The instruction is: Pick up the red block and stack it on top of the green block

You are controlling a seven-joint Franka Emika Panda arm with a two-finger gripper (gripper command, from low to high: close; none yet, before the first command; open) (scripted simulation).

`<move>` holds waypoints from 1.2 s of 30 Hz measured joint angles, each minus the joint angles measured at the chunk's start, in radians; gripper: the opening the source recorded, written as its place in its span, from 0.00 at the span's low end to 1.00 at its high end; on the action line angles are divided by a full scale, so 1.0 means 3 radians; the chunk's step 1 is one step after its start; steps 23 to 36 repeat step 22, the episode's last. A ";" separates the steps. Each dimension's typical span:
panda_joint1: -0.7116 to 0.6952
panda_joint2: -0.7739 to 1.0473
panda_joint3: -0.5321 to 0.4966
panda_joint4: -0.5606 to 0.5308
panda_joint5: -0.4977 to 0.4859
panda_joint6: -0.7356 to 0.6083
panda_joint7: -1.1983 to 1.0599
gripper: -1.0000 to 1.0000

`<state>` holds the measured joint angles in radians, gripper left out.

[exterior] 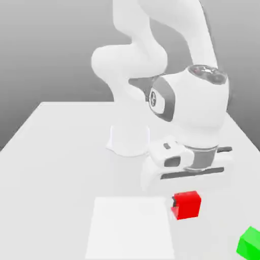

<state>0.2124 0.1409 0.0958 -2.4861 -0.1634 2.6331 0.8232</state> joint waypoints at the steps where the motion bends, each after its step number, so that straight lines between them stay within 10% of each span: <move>1: 0.0014 0.0037 0.0037 0.0064 -0.0006 -0.0033 -0.0118 0.00; 17: 0.0215 0.0859 0.0521 0.0927 -0.0069 -0.0155 -0.1688 0.00; 18: 0.0242 0.0954 0.0487 0.0936 -0.0111 -0.0071 -0.1663 1.00; 36: 0.0242 0.0954 0.0487 0.0936 -0.0111 -0.0071 -0.1663 1.00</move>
